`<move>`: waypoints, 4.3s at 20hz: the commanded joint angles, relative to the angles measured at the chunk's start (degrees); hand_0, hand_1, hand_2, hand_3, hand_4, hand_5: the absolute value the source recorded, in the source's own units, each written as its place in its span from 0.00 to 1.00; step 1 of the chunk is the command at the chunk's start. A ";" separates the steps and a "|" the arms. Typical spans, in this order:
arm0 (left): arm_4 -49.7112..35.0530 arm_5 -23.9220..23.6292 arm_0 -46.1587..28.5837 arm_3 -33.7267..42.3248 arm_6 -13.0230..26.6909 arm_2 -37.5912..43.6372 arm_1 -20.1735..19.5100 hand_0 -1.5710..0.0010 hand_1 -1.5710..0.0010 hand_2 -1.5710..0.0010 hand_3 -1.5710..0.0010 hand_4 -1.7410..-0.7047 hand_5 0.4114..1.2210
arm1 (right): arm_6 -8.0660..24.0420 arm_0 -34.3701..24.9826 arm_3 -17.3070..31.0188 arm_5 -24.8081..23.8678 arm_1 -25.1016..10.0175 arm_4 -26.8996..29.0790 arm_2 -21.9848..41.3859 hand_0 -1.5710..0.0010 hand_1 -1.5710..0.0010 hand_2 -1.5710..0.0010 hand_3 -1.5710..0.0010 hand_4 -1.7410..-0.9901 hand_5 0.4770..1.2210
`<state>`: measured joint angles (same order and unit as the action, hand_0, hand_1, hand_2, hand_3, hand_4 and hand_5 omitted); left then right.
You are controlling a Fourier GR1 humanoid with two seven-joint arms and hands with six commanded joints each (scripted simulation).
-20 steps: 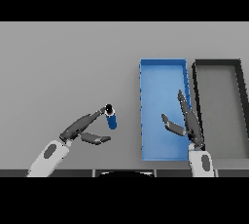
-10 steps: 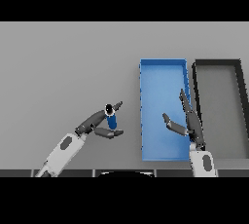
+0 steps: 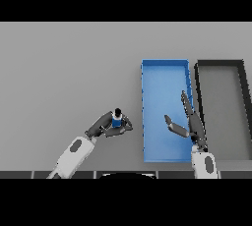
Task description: Pick up the blue pipe and place it into the blue bin.
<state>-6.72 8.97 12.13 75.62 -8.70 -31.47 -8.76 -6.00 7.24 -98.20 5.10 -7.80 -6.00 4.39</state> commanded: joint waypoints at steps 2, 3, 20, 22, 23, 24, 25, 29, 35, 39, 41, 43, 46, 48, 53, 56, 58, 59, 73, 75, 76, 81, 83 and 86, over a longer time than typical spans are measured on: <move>1.56 -1.47 -0.54 0.84 -1.17 -0.87 -0.43 0.15 0.13 0.12 0.17 0.09 0.90 | 0.48 -0.69 0.87 -0.01 -0.05 -0.21 -0.02 1.00 1.00 1.00 1.00 0.65 0.19; 1.62 -1.96 -0.41 1.34 -1.68 -0.67 -0.49 0.12 0.10 0.09 0.15 0.07 0.92 | -0.09 -0.70 0.70 0.04 -0.41 -0.21 -0.23 1.00 1.00 1.00 1.00 0.65 0.19; -1.53 0.25 4.55 15.14 5.94 -2.51 -0.30 0.00 0.00 0.00 0.08 0.01 1.00 | -1.26 0.36 -0.10 -0.52 -0.39 -1.50 0.19 1.00 1.00 1.00 1.00 0.74 0.20; -2.26 0.63 5.30 14.98 6.90 -1.96 -0.30 0.00 0.00 0.00 0.08 0.01 1.00 | -1.18 1.73 -0.87 -1.02 0.17 -1.70 0.41 1.00 1.00 1.00 1.00 0.75 0.20; -2.36 0.65 5.15 15.04 6.88 -1.91 -0.34 0.00 0.00 0.00 0.08 0.01 1.00 | -1.23 2.44 -1.21 -1.29 0.47 -1.79 0.49 1.00 1.00 1.00 1.00 0.75 0.20; -2.15 0.68 5.07 14.55 6.97 -2.08 -0.11 0.00 0.00 0.00 0.08 0.01 1.00 | -1.66 3.25 -1.40 -1.60 0.75 -2.07 0.62 1.00 1.00 1.00 1.00 0.74 0.20; -2.14 0.71 4.97 15.10 7.18 -2.09 -0.36 0.00 0.00 0.00 0.08 0.01 1.00 | -1.80 3.11 -1.45 -1.91 1.18 -2.23 0.80 1.00 1.00 1.00 1.00 0.73 0.20; -1.48 0.98 4.17 15.56 6.56 -2.38 -1.09 0.00 0.00 0.00 0.08 0.01 1.00 | -2.39 4.48 -3.09 -1.01 1.08 -0.77 0.73 1.00 1.00 1.00 1.00 0.73 0.19; -1.05 1.31 4.72 14.82 6.73 -2.39 -0.60 0.00 0.00 0.00 0.08 0.01 1.00 | 5.29 0.18 -12.64 11.26 -5.74 14.59 0.86 1.00 1.00 1.00 1.00 0.68 0.10; -1.24 1.22 4.69 14.88 6.91 -2.17 -0.33 0.00 0.00 0.00 0.08 0.01 1.00 | 11.50 -5.38 -17.77 16.15 -10.97 18.09 3.72 1.00 1.00 1.00 1.00 0.61 0.06; -0.99 1.56 4.68 15.09 7.03 -2.20 -0.82 0.00 0.00 0.00 0.08 0.01 1.00 | 15.11 -9.42 -19.64 17.32 -12.15 21.26 5.24 1.00 1.00 1.00 1.00 0.58 0.06; -0.15 1.35 5.10 14.13 7.07 -2.32 -0.36 0.00 0.00 0.00 0.09 0.01 1.00 | 18.26 -12.18 -21.15 18.25 -13.21 22.44 7.02 1.00 1.00 1.00 1.00 0.59 0.06; -0.33 1.48 5.70 13.70 7.02 -1.82 -0.06 0.00 0.00 0.00 0.09 0.01 1.00 | 21.52 -17.82 -20.95 19.29 -12.71 23.27 10.12 1.00 1.00 1.00 1.00 0.59 0.07; -0.75 1.84 5.80 13.71 7.41 -1.80 0.12 0.00 0.00 0.00 0.09 0.01 1.00 | 23.06 -22.01 -19.92 20.50 -12.60 23.26 11.60 1.00 1.00 1.00 1.00 0.58 0.07; -1.29 3.37 6.01 12.96 5.30 -1.58 0.29 0.00 0.00 0.00 0.06 0.01 1.00 | 25.40 -28.17 -15.21 22.58 -8.63 22.78 15.65 1.00 1.00 1.00 1.00 0.65 0.08; -1.65 4.24 5.81 12.39 5.62 -1.57 0.37 0.00 0.00 0.00 0.04 0.01 1.00 | 27.15 -31.28 -12.37 22.80 -6.87 22.08 16.67 1.00 1.00 1.00 1.00 0.69 0.06; -2.53 4.74 5.55 13.37 5.75 -1.24 -0.19 0.00 0.00 0.00 0.04 0.01 1.00 | 27.87 -33.11 -10.37 22.65 -5.19 21.65 17.28 1.00 1.00 1.00 1.00 0.69 0.05; -2.31 4.58 6.09 12.85 6.28 -1.10 0.10 0.00 0.00 0.00 0.04 0.01 1.00 | 27.76 -33.79 -9.44 23.13 -4.91 21.68 17.30 1.00 1.00 0.99 1.00 0.69 0.05; -2.32 3.92 4.53 15.42 5.50 -1.22 0.31 0.14 0.15 0.15 0.66 0.03 0.99 | 27.75 -38.50 -3.20 24.71 0.50 24.85 19.08 0.15 0.14 0.14 0.19 0.37 0.56; -1.24 3.63 5.42 14.31 4.98 -1.26 0.26 0.09 0.09 0.10 0.63 0.02 0.99 | 26.44 -38.07 -3.76 24.65 0.49 21.67 19.62 0.09 0.09 0.09 0.12 0.38 0.72; -1.63 4.02 5.06 15.05 4.49 -1.38 -0.40 0.07 0.08 0.08 0.62 0.02 0.99 | 25.48 -38.38 -4.10 25.33 0.49 21.21 19.50 0.07 0.07 0.07 0.10 0.38 0.77; -0.20 4.15 6.76 13.76 4.18 -2.41 -1.61 0.09 0.22 0.14 0.66 0.10 1.00 | 26.52 -36.35 -4.80 27.58 2.46 21.25 18.53 0.02 0.02 0.02 0.03 0.35 0.93; 0.44 4.97 6.94 13.62 4.37 -2.58 -2.16 0.22 0.36 0.35 0.73 0.29 1.00 | 27.16 -36.77 -4.48 28.64 3.12 20.74 17.66 0.02 0.02 0.02 0.02 0.35 0.95; 1.39 8.85 7.19 13.72 4.27 -2.10 -2.98 0.60 0.67 0.67 0.86 0.54 0.99 | 26.16 -34.97 -6.00 29.27 4.10 19.41 17.75 0.01 0.01 0.01 0.01 0.35 0.98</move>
<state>-5.04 18.01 19.32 89.34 -4.78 -33.56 -11.75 20.18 -27.72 -104.19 34.45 -3.70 13.44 22.13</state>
